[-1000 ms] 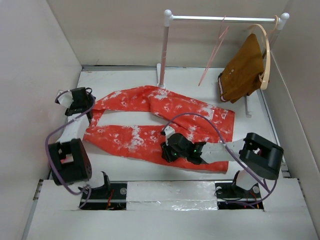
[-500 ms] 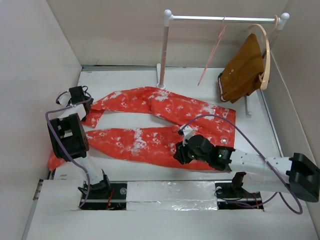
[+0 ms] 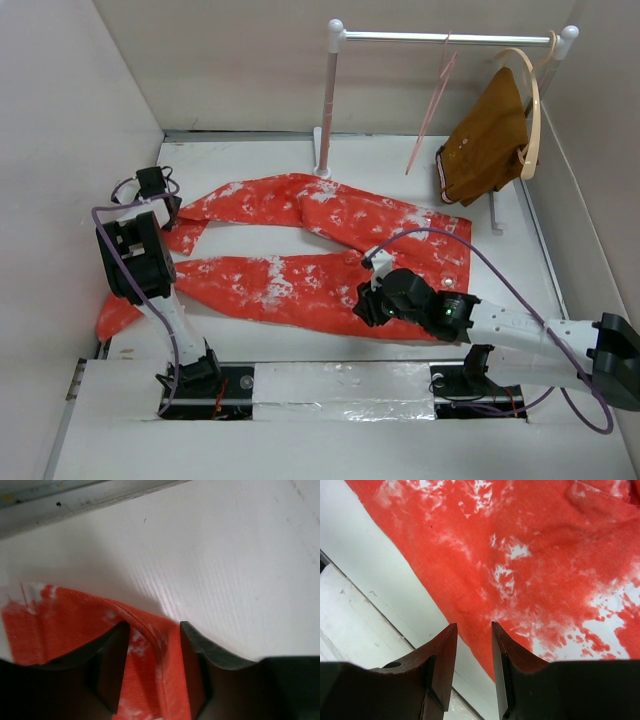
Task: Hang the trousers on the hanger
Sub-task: Flatten out the trousers at the center of the board.
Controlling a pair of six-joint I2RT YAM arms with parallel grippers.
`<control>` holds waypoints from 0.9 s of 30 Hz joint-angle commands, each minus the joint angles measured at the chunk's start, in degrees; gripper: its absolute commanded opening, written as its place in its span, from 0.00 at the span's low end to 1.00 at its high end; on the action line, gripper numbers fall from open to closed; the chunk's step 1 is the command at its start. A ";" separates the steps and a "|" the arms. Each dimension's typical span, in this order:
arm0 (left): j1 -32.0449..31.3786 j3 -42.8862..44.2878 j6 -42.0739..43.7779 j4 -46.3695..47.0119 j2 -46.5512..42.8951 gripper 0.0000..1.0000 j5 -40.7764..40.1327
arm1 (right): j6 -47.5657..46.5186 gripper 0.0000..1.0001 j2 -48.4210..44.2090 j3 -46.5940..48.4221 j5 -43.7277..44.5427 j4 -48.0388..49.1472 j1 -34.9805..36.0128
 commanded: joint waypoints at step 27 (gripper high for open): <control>1.99 -6.91 4.90 20.17 -15.31 0.00 18.06 | -3.92 0.38 -9.42 2.13 -0.62 -1.12 -7.13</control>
